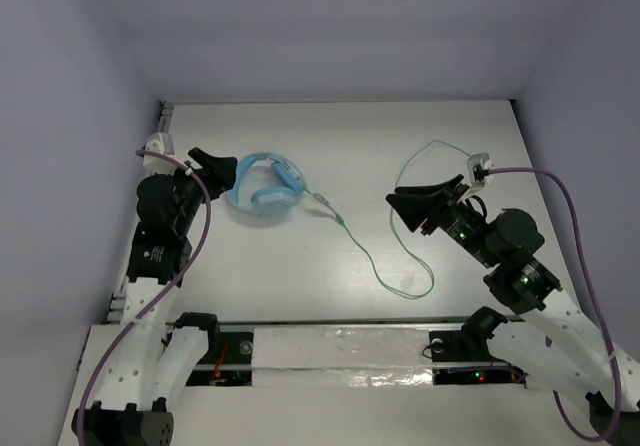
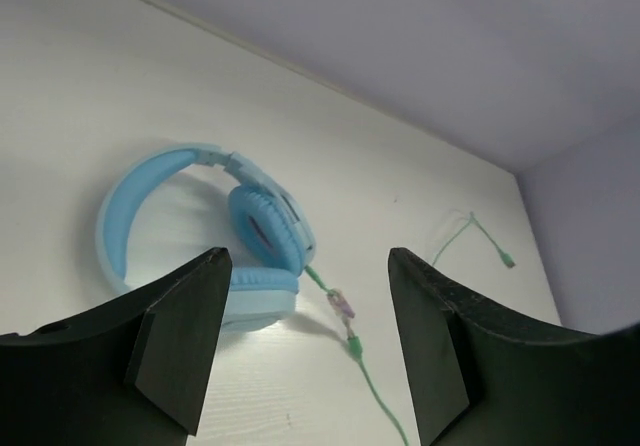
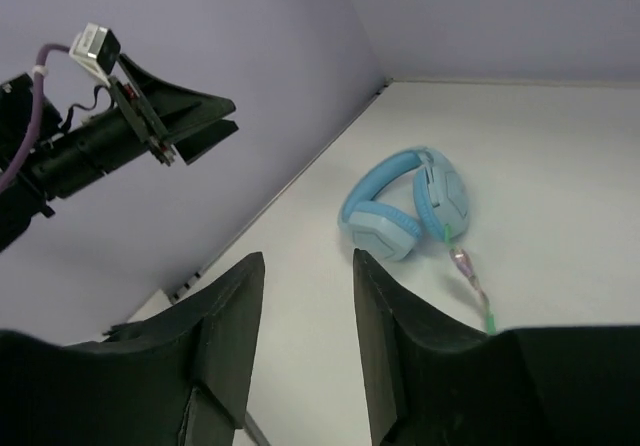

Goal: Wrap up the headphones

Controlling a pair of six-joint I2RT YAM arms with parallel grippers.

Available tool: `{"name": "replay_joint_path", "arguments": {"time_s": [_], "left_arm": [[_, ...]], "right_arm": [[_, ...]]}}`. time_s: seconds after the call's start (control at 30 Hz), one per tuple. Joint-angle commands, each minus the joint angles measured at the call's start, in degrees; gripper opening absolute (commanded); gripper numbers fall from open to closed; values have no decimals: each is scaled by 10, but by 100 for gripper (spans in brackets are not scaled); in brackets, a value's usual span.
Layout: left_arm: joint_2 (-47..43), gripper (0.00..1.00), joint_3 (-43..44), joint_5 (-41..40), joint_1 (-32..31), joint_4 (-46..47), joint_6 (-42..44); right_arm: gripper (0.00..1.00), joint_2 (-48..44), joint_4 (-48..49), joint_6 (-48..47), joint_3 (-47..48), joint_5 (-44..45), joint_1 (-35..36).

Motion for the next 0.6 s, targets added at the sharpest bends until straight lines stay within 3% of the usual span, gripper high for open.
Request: {"name": "replay_joint_path", "arguments": {"time_s": [0.0, 0.03, 0.07, 0.13, 0.17, 0.23, 0.27, 0.37, 0.43, 0.47, 0.5, 0.53, 0.57], "left_arm": [[15, 62, 12, -47, -2, -31, 29], [23, 61, 17, -53, -2, -38, 30], [29, 59, 21, -48, -2, -46, 31], [57, 51, 38, -43, -2, -57, 45], [68, 35, 47, -53, -2, -82, 50], [113, 20, 71, -63, -2, -111, 69], [141, 1, 77, -76, -2, -134, 71], [180, 0, 73, -92, 4, -141, 76], [220, 12, 77, -98, 4, -146, 84], [231, 33, 78, -110, 4, -144, 90], [251, 46, 83, -120, 4, -144, 95], [257, 55, 84, -130, 4, -148, 95], [260, 65, 85, -141, 4, -147, 98]], "right_arm": [[49, -14, -23, 24, -19, 41, 3], [47, -14, -24, 25, -20, 47, 3], [31, -12, -26, 29, -18, 53, 3], [14, 2, -22, 32, -16, 56, 3], [0, 6, -16, 37, -16, 54, 3], [0, 22, -3, 44, -19, 37, 3], [0, 27, 18, 47, -29, 31, 3], [0, 56, 34, 52, -33, 25, 3], [0, 66, 41, 53, -36, 22, 3], [0, 72, 48, 57, -38, 22, 3], [1, 73, 54, 57, -45, 18, 3], [9, 74, 63, 57, -51, 14, 3], [30, 78, 71, 56, -52, 11, 3]]}}
